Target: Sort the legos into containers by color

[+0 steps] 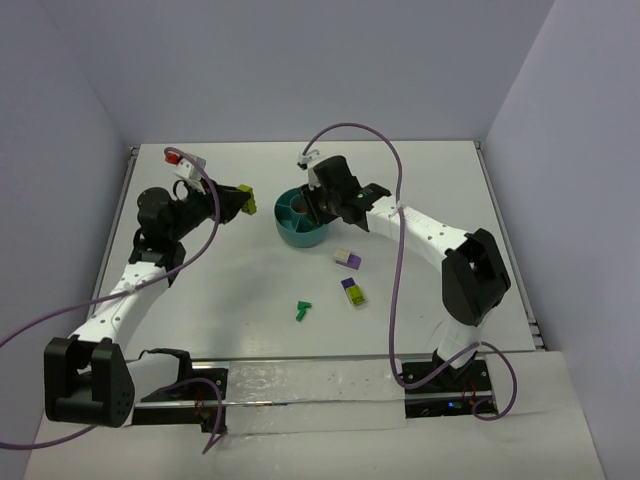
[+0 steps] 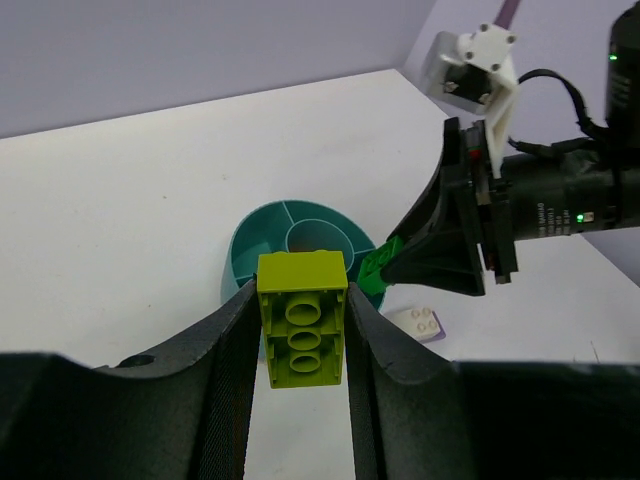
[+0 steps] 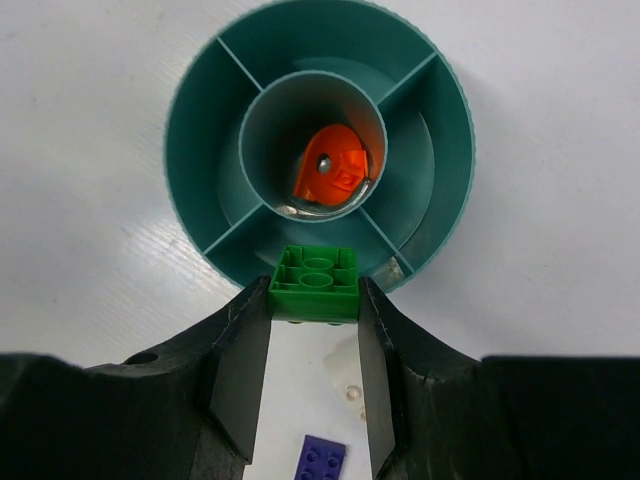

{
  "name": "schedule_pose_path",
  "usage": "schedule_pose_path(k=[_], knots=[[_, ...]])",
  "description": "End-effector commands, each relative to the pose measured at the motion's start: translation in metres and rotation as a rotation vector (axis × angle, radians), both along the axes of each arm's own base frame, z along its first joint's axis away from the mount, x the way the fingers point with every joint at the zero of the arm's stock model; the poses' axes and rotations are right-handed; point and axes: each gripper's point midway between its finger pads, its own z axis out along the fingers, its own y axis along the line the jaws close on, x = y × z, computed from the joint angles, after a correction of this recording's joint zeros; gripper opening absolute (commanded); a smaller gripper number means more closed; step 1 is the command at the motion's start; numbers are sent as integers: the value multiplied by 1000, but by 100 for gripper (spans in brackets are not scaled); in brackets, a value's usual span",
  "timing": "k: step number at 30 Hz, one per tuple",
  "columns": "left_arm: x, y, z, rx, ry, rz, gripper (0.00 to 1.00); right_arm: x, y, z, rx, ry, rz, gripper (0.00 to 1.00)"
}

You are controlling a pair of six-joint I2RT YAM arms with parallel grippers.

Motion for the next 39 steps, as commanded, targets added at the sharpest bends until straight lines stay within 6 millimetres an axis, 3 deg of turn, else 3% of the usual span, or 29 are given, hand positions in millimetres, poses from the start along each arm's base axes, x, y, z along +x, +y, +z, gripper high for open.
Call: schedule_pose_path(k=[1, 8, 13, 15, 16, 22, 28, 33, 39], knots=[[-6, -9, 37, -60, -195, -67, 0, 9, 8, 13, 12, -57, -9, 0], [-11, -14, 19, -48, -260, -74, 0, 10, 10, 4, 0, -52, -10, 3], [-11, -21, 10, -47, -278, -96, 0, 10, 13, 1, -3, -35, 1, 17], [-11, -24, 7, -40, -289, -103, 0, 9, 14, -2, -9, -25, 9, 41], [-11, -25, 6, -39, -293, -110, 0, 9, 14, -3, -10, -22, 10, 48], [-6, -30, -6, -31, -302, -132, 1, 6, 16, -4, -5, -16, 17, 64], [-1, -37, -16, -24, -317, -157, 2, 5, 22, 23, 37, -34, 29, 72], [6, -44, -28, -14, -317, -181, 4, 5, 19, 60, 79, -79, 22, 90], [8, -56, -38, -20, -335, -251, 9, 8, -2, 74, 118, -80, -5, 92]])
